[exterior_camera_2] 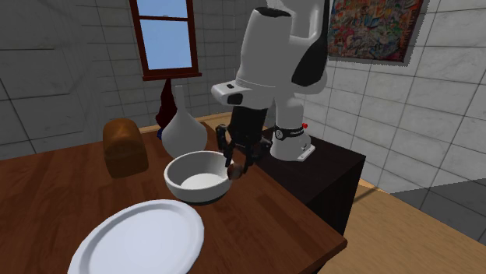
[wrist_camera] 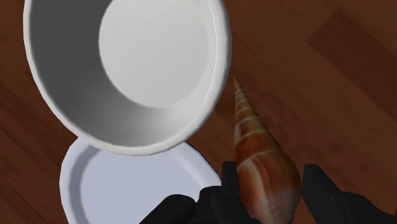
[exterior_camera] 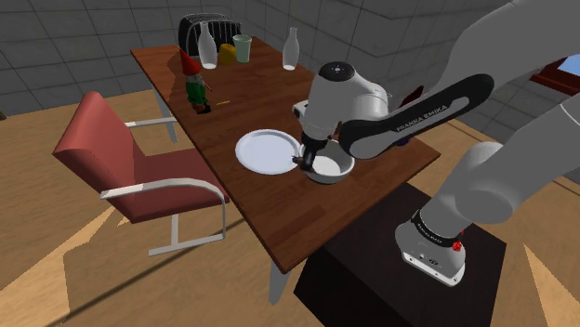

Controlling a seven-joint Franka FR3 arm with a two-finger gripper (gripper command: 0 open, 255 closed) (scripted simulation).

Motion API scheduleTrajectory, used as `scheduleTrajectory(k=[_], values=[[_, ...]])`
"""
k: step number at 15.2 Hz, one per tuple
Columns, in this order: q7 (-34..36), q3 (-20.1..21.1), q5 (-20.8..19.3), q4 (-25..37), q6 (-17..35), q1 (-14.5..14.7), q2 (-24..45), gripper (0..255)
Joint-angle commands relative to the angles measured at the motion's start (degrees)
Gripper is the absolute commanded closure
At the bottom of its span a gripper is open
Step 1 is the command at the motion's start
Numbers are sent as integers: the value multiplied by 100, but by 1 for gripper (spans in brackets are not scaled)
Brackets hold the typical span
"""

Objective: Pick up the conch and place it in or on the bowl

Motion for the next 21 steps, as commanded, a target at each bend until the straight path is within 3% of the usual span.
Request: scheduleTrajectory(k=[1,13,21], values=[[-68,-26,59,32,-111,20,-85,255],[-2144,-1545,-258,-577,391,-852,-508,255],[-1834,-1461,-585,-759,1169,-1016,102,255]])
